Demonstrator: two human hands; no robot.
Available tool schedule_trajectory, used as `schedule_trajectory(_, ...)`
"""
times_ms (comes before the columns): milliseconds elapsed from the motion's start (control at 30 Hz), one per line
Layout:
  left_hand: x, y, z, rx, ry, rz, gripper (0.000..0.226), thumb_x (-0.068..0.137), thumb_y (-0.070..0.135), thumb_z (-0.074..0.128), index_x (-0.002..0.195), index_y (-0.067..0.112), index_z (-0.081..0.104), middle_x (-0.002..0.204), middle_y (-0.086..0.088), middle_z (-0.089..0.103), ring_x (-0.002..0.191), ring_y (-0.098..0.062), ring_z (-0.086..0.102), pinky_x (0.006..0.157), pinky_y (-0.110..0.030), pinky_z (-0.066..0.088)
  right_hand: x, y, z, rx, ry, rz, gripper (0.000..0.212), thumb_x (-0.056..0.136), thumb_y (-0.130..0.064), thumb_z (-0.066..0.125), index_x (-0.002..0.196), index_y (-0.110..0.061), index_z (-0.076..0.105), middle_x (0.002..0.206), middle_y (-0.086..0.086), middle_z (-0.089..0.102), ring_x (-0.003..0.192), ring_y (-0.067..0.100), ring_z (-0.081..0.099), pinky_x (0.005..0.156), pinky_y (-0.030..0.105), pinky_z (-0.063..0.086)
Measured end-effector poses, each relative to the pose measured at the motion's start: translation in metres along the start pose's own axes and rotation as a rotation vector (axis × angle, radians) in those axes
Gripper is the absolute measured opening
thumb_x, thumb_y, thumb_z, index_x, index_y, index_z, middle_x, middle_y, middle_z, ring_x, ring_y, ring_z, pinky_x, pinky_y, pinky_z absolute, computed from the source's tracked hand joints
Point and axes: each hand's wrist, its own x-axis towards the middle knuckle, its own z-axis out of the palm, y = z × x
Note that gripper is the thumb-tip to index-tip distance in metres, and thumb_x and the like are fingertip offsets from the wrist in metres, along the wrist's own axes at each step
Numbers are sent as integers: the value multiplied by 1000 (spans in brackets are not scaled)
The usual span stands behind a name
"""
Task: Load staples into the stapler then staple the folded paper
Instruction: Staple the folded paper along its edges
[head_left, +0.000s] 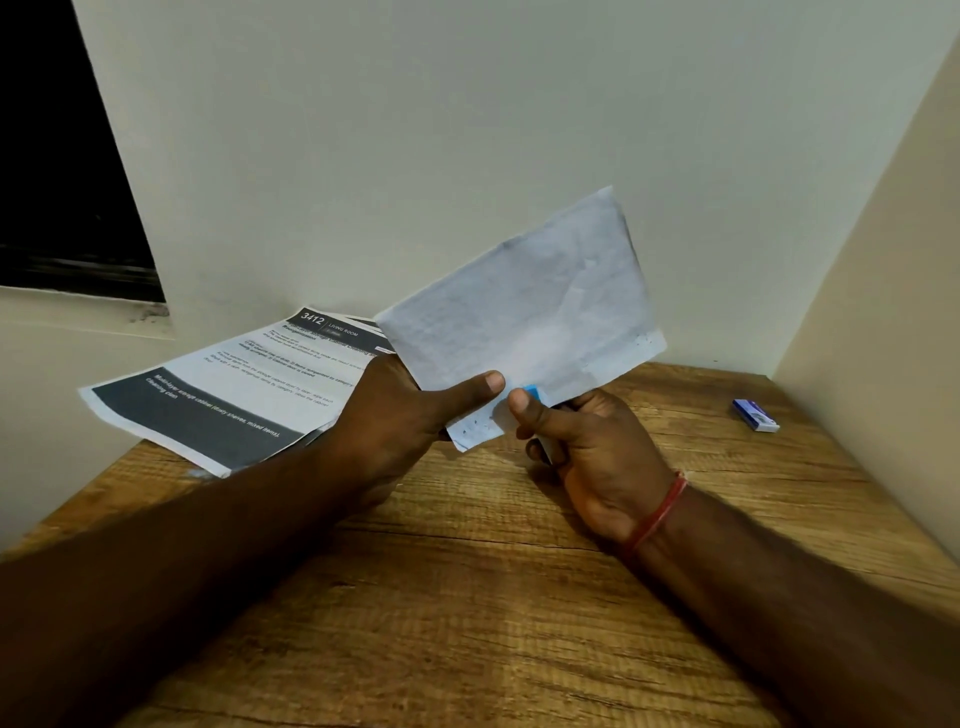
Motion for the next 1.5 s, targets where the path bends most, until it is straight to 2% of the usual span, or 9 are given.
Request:
schedule_trajectory(300, 3, -1, -2, 11, -8, -1, 30, 96, 16, 88, 126, 15, 82, 121, -8, 87, 114, -32, 84, 101, -60, 66, 8, 1, -4, 105, 15, 60, 29, 81, -36, 88, 99, -15, 81, 82, 2, 70, 70, 14, 61, 64, 31, 44)
schedule_trajectory(433, 8, 2, -6, -36, 62, -11, 39, 98, 9, 86, 135, 15, 75, 125, -5, 86, 117, -30, 83, 97, -54, 69, 11, 0, -8, 207, -78, 76, 41, 89, -37, 83, 118, -11, 72, 95, 1, 74, 69, 13, 58, 59, 28, 39)
schedule_trajectory(567, 13, -1, -10, -1, 133, 10, 86, 89, 7, 95, 161, 27, 51, 136, 0, 81, 125, -24, 80, 101, -61, 66, 9, 2, -8, 87, -134, 82, 48, 92, -28, 83, 128, -2, 67, 71, -1, 64, 56, 10, 43, 57, 32, 25)
schedule_trajectory(700, 12, -1, -13, 134, 157, 25, 130, 87, 13, 98, 174, 57, 12, 153, 12, 67, 133, -5, 72, 100, -38, 68, 11, 3, -9, 80, -67, 74, 41, 105, -23, 74, 124, 12, 68, 62, -1, 63, 40, 8, 33, 43, 24, 23)
schedule_trajectory(800, 10, 0, -11, 174, 103, 18, 96, 92, 14, 94, 169, 42, 45, 156, 12, 68, 136, -10, 72, 103, -40, 67, 13, 5, -10, 102, -55, 41, 28, 102, -21, 77, 117, 3, 74, 78, 15, 69, 37, 8, 33, 39, 20, 25)
schedule_trajectory(900, 7, 5, -5, 119, 42, -48, 42, 96, 18, 89, 137, 20, 81, 128, -1, 86, 115, -28, 84, 106, -59, 65, 10, 5, -10, 28, -55, 30, 9, 96, -20, 86, 97, -13, 79, 60, 16, 47, 37, 12, 31, 42, 23, 25)
schedule_trajectory(1033, 4, 9, -9, 68, -114, -97, 61, 82, 41, 99, 138, 25, 80, 132, -15, 82, 118, -39, 82, 115, -61, 59, 5, 2, -8, 29, -36, 1, 21, 95, -18, 86, 107, -7, 72, 53, -4, 55, 38, 12, 35, 45, 26, 26)
schedule_trajectory(1200, -3, 6, -13, 65, -250, -95, 90, 70, 13, 97, 154, 19, 63, 130, -13, 84, 129, -27, 79, 115, -51, 59, -3, -3, -8, 23, -80, -47, 18, 101, -16, 78, 84, -21, 74, 51, -7, 59, 35, 9, 36, 43, 24, 25)
schedule_trajectory(1500, -2, 6, -13, 6, -231, -69, 81, 71, 17, 93, 148, 18, 68, 128, -15, 84, 128, -29, 79, 116, -47, 57, -8, -5, -4, -45, -48, -77, 6, 98, -15, 82, 95, -16, 77, 53, -6, 60, 37, 8, 38, 39, 24, 28)
